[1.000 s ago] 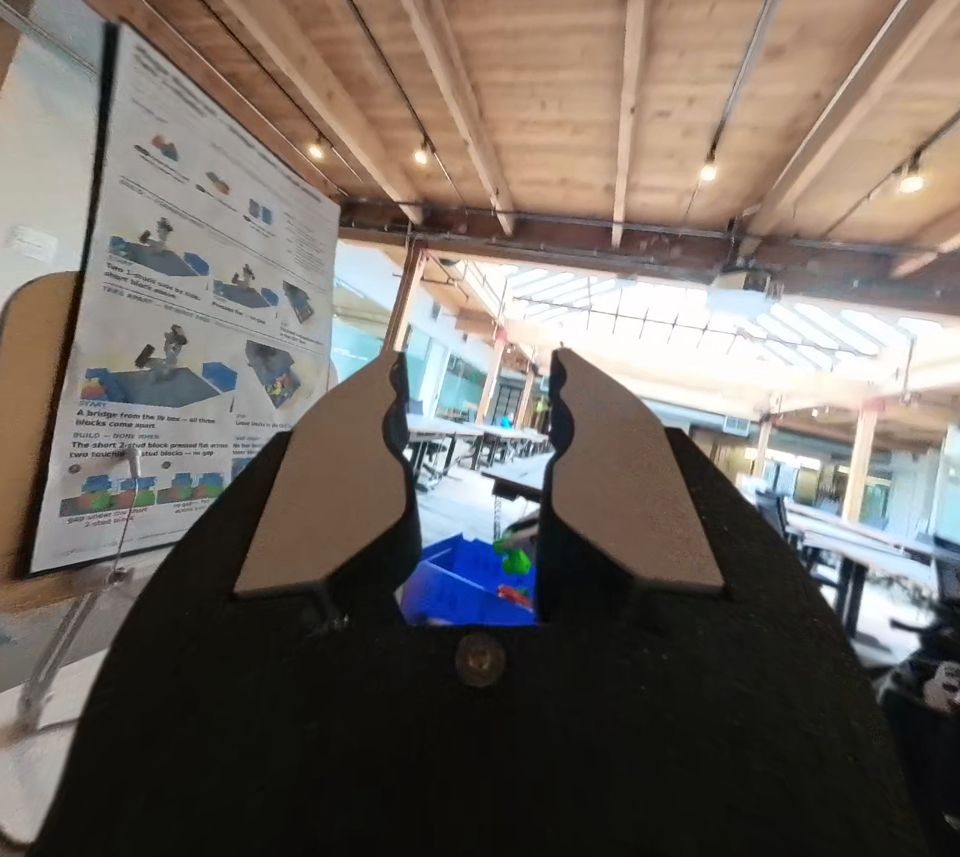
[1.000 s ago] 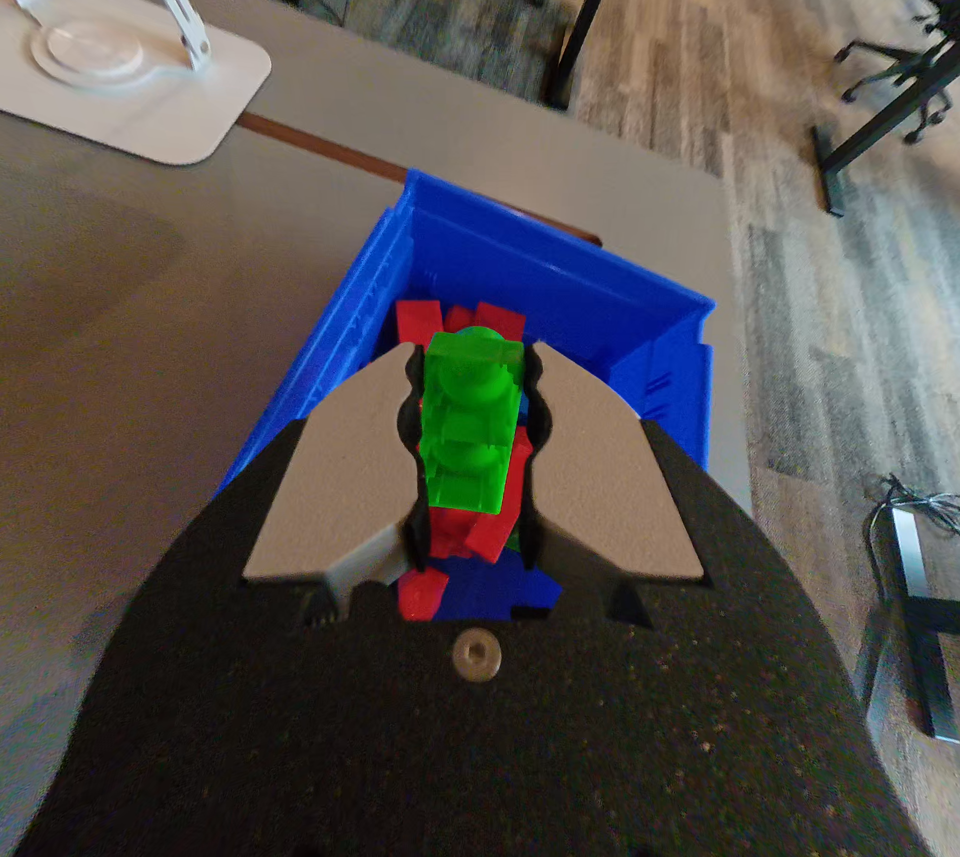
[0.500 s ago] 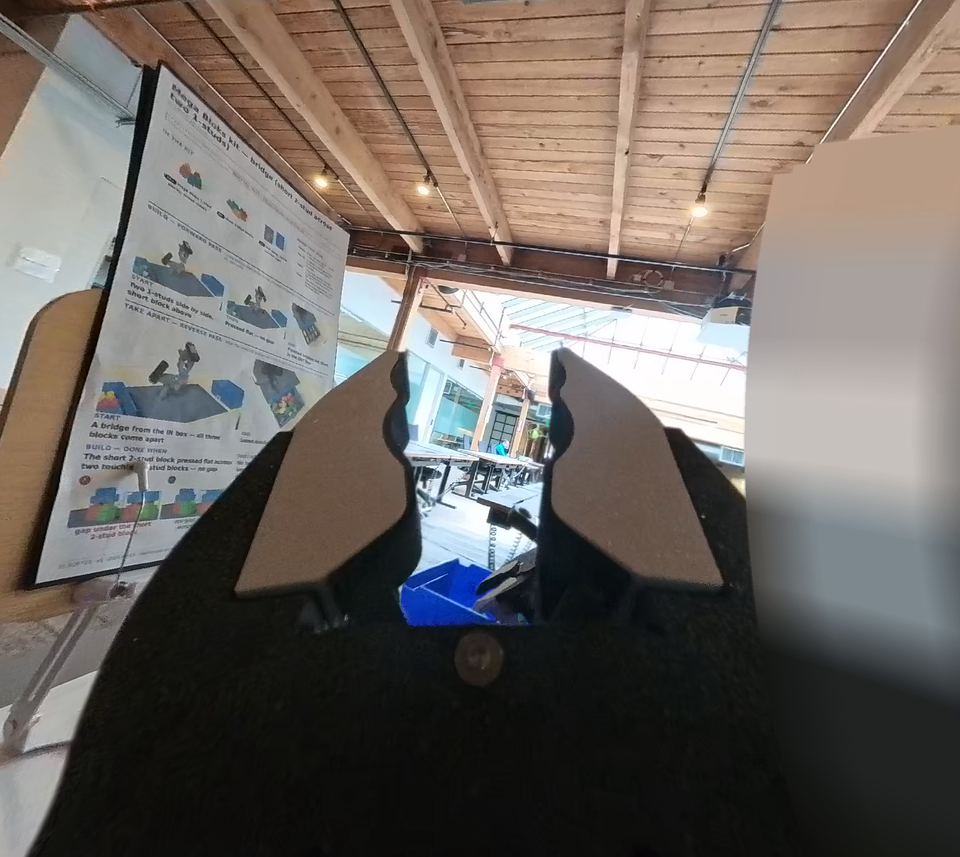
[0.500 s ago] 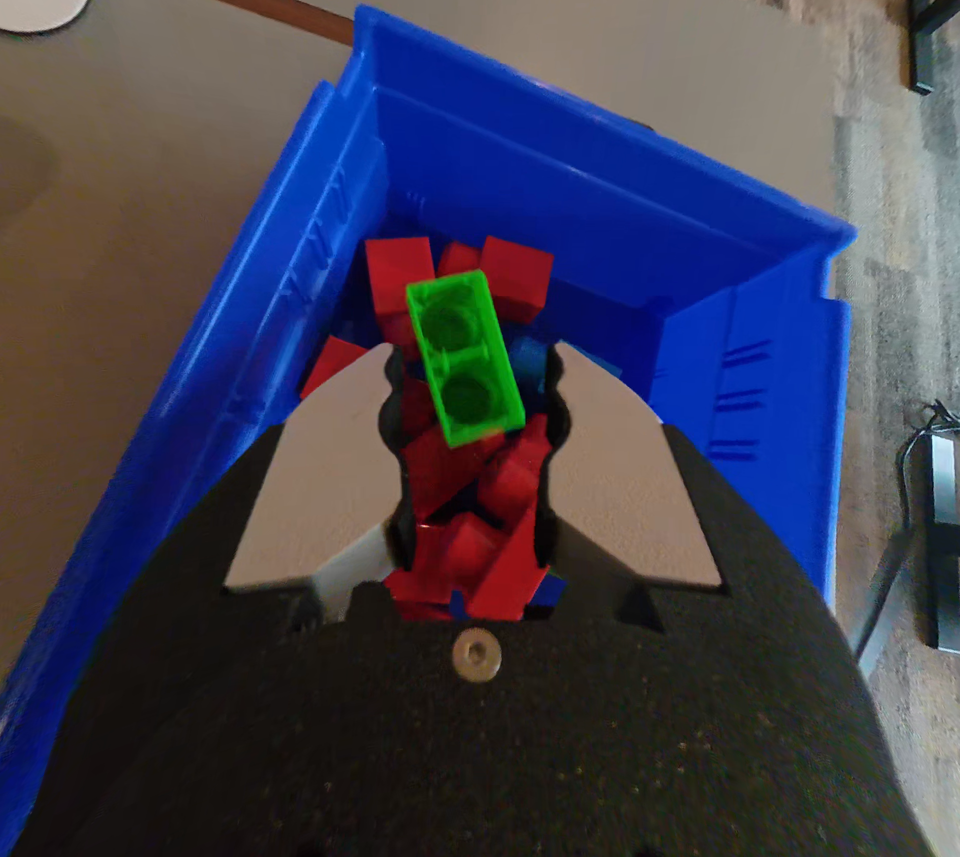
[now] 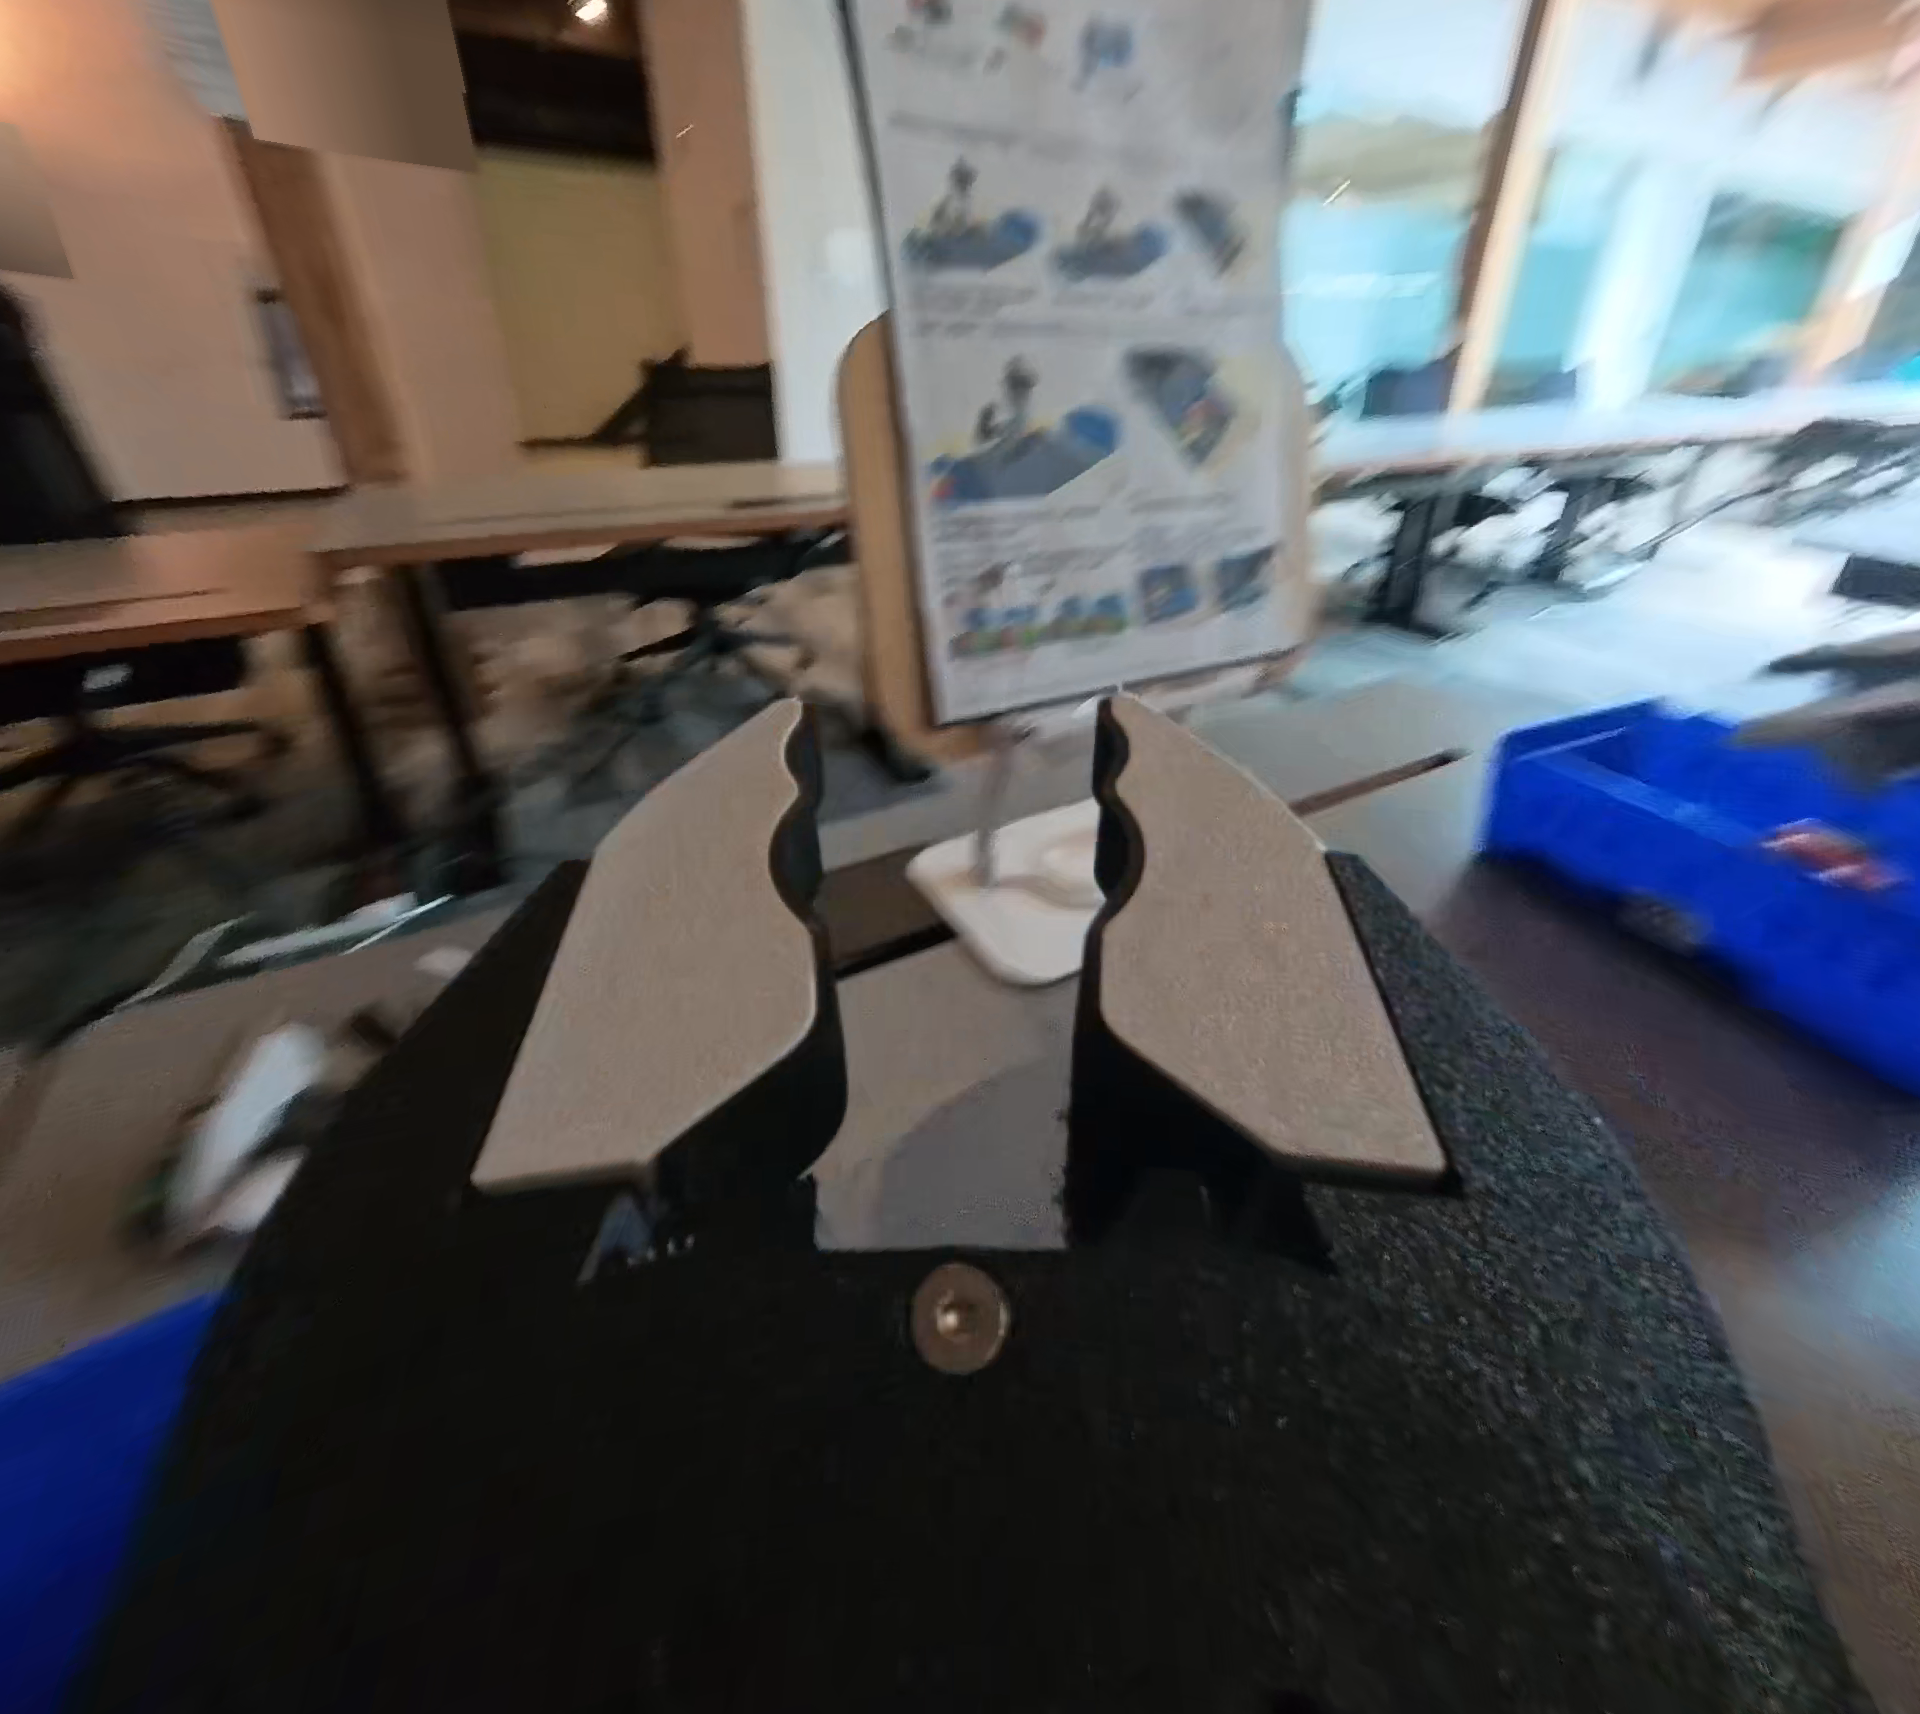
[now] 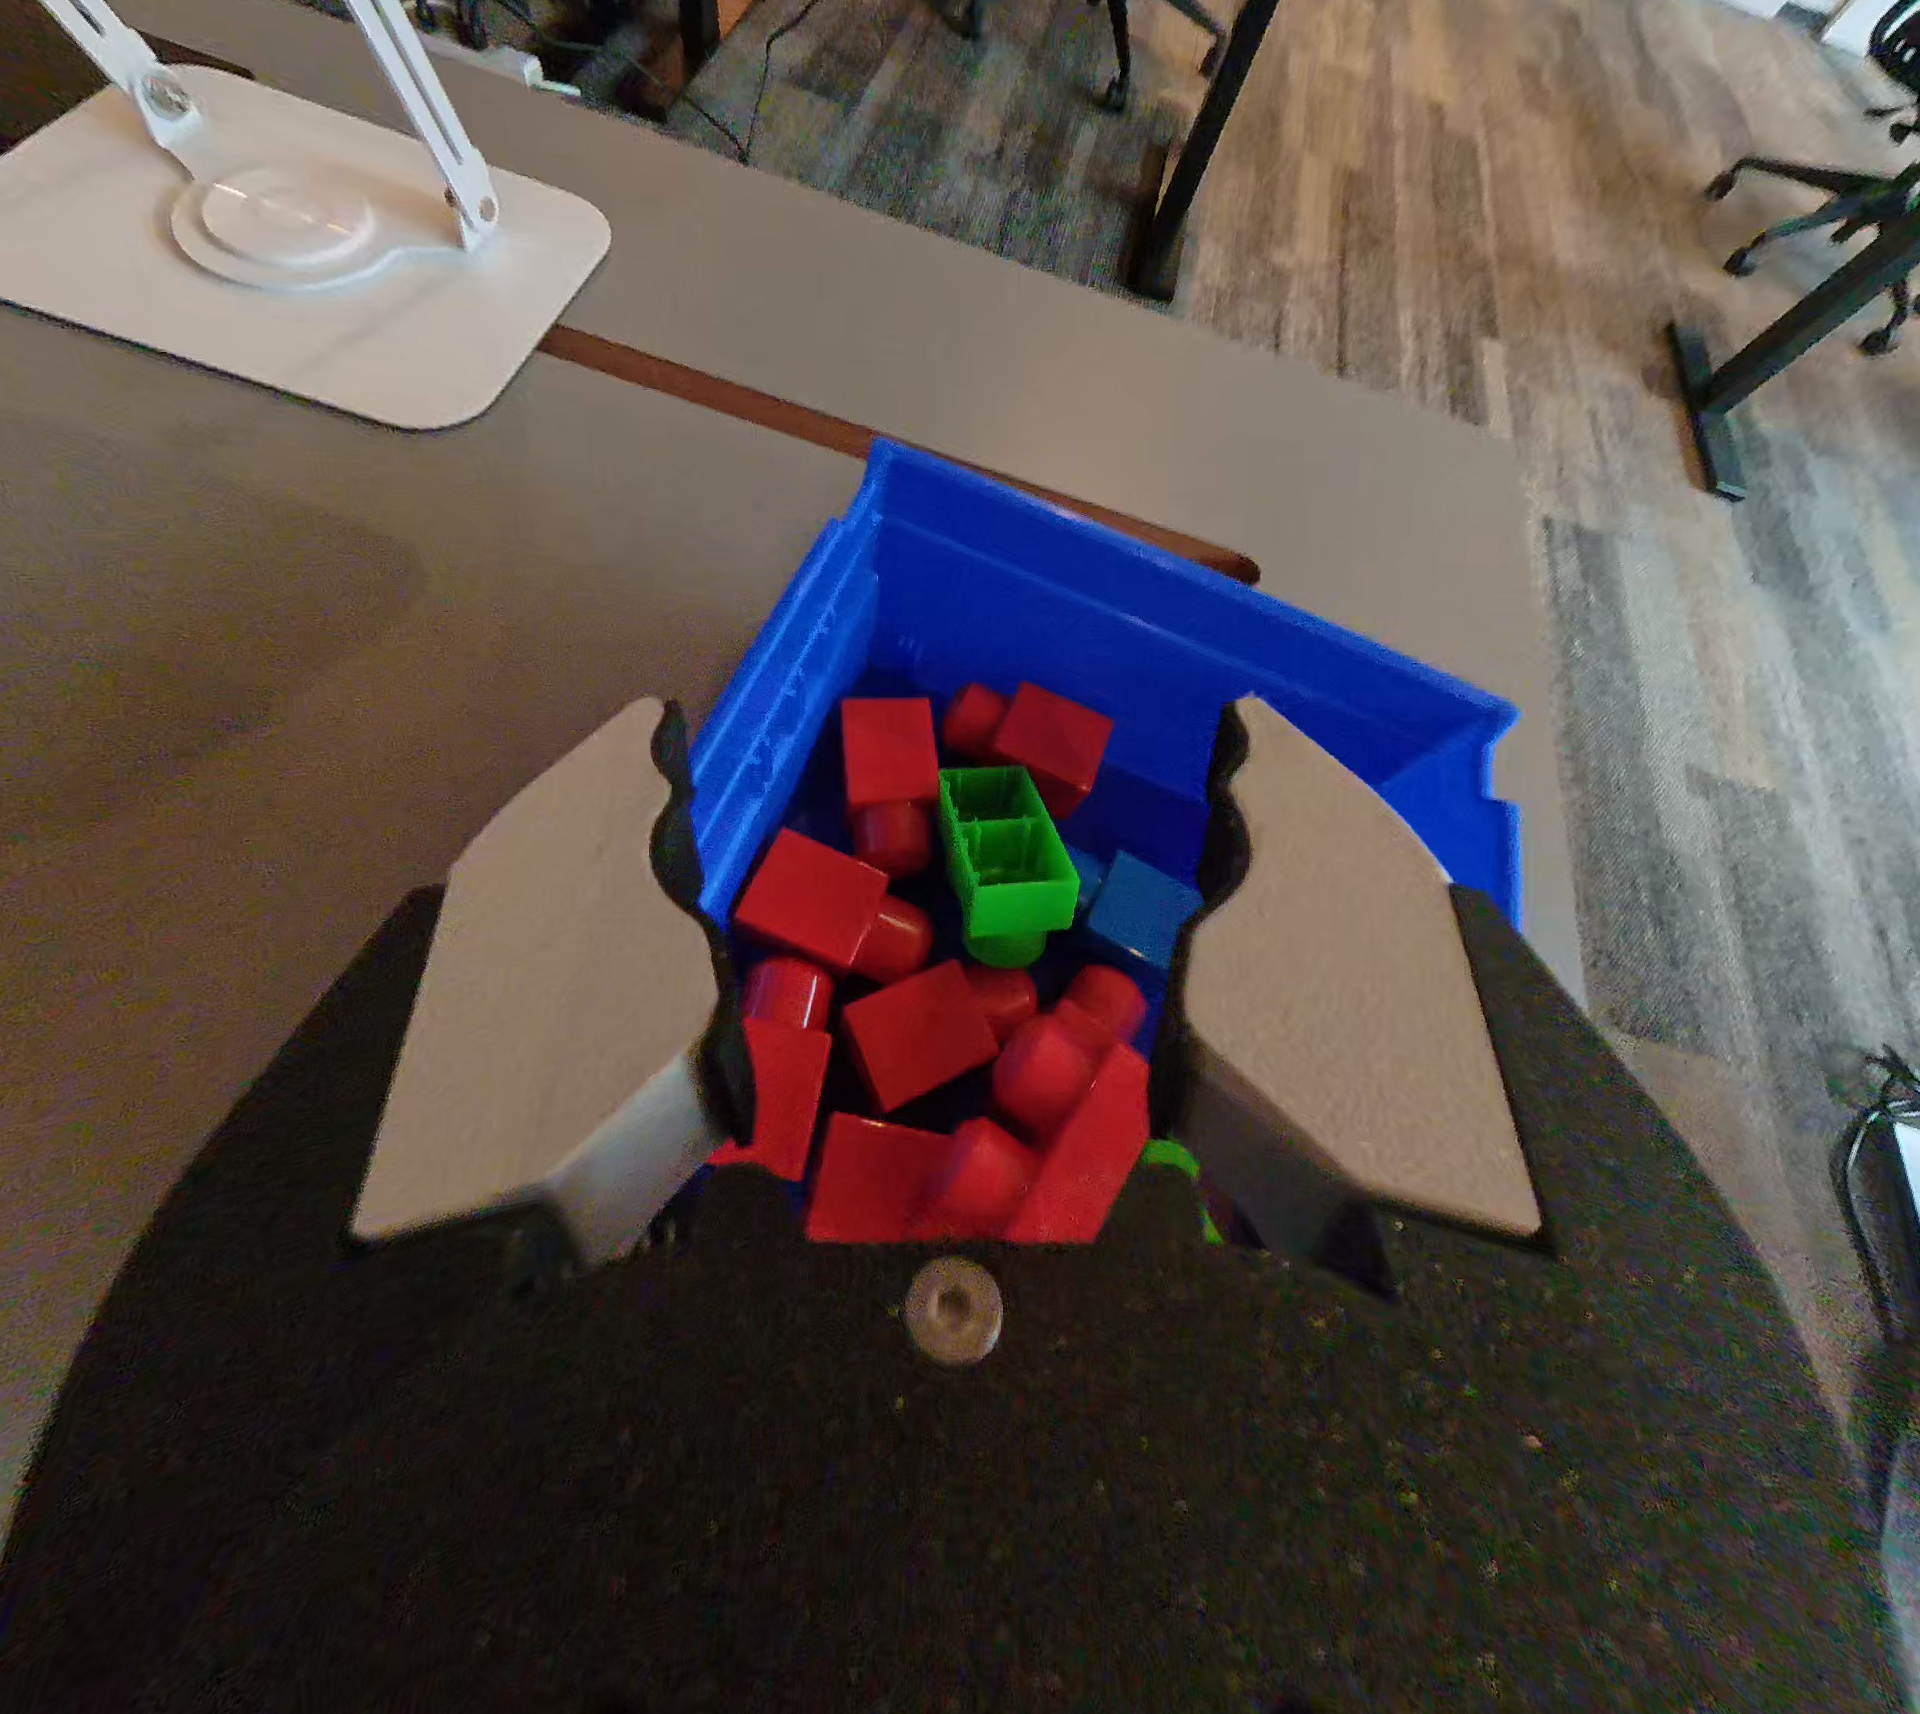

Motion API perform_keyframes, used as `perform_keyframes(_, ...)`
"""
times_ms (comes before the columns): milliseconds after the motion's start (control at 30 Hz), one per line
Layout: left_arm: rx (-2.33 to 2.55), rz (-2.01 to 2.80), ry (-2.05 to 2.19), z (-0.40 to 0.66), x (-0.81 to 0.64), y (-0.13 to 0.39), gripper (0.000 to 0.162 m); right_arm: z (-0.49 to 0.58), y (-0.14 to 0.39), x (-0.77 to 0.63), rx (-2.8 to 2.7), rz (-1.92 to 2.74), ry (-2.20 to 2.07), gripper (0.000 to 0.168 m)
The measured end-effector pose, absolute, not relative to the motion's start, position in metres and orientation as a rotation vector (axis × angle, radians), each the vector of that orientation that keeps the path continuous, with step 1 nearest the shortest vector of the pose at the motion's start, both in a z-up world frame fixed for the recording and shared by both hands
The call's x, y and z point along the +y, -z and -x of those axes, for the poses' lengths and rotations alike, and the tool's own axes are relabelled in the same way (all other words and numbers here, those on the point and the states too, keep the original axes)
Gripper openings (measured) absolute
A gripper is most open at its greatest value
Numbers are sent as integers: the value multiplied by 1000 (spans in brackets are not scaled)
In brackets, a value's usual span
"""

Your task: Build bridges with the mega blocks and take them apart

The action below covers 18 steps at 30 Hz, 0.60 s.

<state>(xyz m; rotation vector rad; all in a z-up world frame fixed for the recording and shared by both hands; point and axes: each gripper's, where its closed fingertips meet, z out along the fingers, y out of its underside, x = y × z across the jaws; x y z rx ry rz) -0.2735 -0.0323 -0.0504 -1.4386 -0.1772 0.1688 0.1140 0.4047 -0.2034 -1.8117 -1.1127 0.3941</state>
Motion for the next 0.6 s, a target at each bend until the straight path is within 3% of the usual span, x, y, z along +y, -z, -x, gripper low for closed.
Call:
perform_keyframes(200, -389, 1701, -551, 336, -84, 100, 54, -104, 186, 392, -1146, 1745, -394, 97)
perform_keyframes(400, -627, 1935, -528, 382, -112, 172, 70, -100, 182, 386, -1173, 1731, -385, 93)
perform_keyframes(600, -734, 2106, -523, 401, -108, 219, 60, -97, 184, 383, -1204, 1725, -382, 90)
